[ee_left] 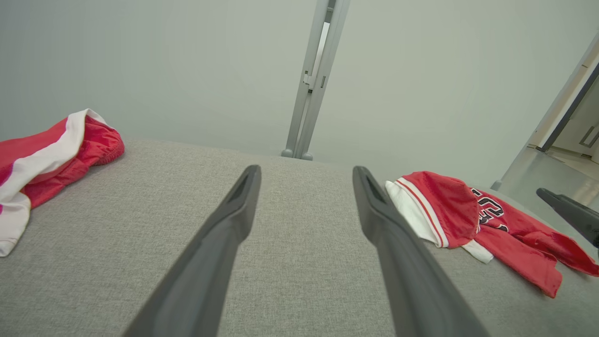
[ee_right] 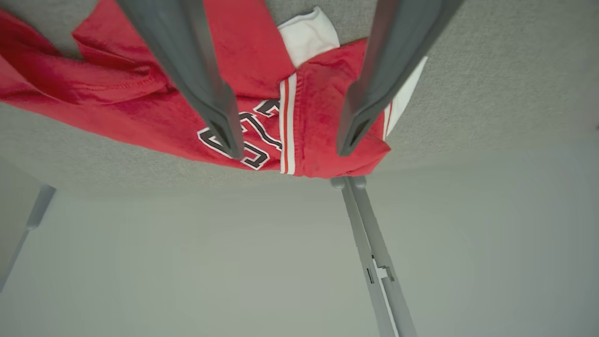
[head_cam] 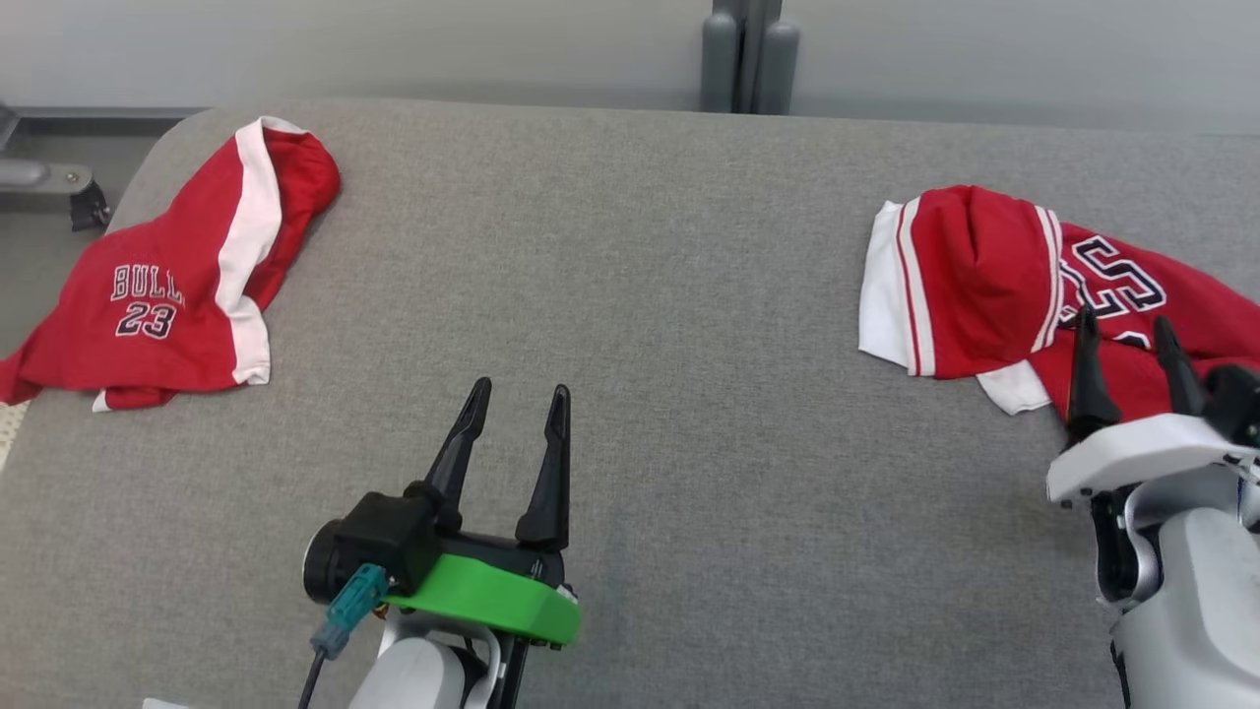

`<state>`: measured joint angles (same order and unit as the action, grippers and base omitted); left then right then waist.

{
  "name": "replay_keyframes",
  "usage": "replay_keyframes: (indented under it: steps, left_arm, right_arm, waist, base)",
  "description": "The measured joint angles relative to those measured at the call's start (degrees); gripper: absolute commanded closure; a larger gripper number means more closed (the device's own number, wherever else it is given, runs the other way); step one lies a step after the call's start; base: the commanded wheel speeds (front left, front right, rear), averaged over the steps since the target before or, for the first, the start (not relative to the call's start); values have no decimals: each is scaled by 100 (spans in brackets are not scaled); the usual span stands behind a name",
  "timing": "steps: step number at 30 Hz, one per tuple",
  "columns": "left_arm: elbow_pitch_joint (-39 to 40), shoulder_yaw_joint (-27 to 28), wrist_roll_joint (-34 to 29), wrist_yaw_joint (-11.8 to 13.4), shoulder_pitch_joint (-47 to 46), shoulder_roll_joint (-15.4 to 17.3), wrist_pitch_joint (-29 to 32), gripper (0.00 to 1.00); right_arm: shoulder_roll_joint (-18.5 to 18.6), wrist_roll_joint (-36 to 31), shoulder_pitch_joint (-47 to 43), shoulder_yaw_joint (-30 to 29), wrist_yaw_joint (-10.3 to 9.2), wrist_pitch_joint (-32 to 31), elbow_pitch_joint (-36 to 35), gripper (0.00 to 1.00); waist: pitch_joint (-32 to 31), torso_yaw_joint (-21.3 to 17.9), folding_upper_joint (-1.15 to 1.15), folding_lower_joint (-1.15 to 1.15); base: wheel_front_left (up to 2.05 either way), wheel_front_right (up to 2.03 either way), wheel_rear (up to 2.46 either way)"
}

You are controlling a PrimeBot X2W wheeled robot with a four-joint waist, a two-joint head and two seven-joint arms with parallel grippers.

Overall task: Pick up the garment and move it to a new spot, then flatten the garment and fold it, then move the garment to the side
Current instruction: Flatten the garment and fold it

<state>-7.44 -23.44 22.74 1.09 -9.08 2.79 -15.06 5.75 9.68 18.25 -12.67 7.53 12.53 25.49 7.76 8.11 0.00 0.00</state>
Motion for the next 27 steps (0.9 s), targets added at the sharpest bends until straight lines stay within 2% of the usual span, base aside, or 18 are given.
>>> replay_keyframes:
  steps: [9,17,18,19,23,27]
  left_arm:
    - [-33,-94,40,18,-171,1,1,0]
    - [-31,-110,44,44,-201,1,0,0]
    - [-31,-127,44,46,-206,1,1,0]
    - [-30,-141,45,48,-213,1,0,0]
    - [-31,-190,83,53,-263,1,1,0]
    - [-59,-181,85,69,-262,1,1,0]
  right_arm:
    - [445,126,905,-126,0,-86,1459,0]
    - [624,-18,1177,191,0,146,2108,0]
    - [627,-23,1200,248,0,159,2194,62]
    - [624,-12,1230,315,0,170,2253,100]
    - [628,4,1344,664,-1,221,2241,100]
    - [559,81,1345,1082,0,245,1685,100]
  waist:
    - [484,549,0,0]
    - [738,889,0,0]
    - [757,901,0,0]
    - [770,904,0,0]
    - [760,880,0,0]
    - [657,831,0,0]
  base:
    - [0,0,0]
    - [0,0,0]
    - [0,0,0]
    - [0,0,0]
    - [0,0,0]
    - [0,0,0]
